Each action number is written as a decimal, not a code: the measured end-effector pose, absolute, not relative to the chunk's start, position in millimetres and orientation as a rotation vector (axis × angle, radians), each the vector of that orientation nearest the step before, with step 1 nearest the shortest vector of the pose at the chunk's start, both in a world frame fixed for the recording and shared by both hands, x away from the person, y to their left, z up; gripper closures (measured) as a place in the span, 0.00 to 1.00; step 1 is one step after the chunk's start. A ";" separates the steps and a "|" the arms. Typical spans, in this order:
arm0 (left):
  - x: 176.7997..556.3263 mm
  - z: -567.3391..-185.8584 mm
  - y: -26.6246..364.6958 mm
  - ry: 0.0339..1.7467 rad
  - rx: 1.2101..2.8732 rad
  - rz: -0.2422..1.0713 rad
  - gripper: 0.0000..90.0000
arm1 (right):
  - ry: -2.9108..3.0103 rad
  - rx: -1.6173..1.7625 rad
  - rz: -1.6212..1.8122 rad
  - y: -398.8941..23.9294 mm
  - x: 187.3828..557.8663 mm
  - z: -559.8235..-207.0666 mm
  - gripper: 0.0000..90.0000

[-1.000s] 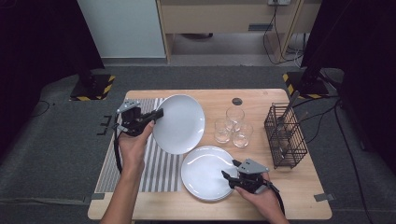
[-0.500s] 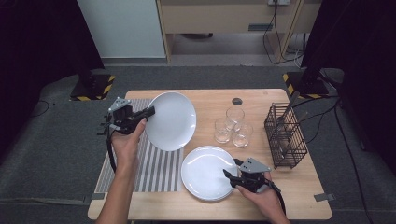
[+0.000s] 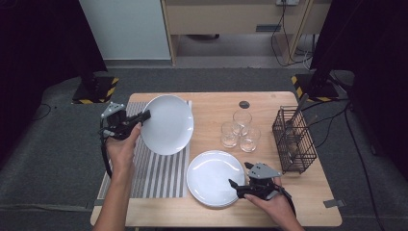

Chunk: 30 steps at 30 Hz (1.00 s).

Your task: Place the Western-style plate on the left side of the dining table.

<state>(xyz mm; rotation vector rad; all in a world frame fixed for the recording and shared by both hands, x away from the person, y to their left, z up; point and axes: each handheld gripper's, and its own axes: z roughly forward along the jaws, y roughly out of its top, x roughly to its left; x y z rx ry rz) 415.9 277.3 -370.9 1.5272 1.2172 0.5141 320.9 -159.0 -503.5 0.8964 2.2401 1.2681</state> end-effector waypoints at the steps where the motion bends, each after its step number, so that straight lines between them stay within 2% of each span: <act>1: 415.9 -371.6 279.3 1.222 1.524 0.515 0.95 | 2.239 0.904 1.267 -161.5 319.5 -503.5 0.15; 11: 421.8 -379.1 292.1 1.254 1.497 0.523 0.95 | 2.200 0.915 1.282 -167.9 317.4 -511.3 0.08; 30: 434.9 -403.4 305.8 1.320 1.515 0.521 0.95 | 2.179 0.951 1.269 -175.8 318.6 -513.4 0.09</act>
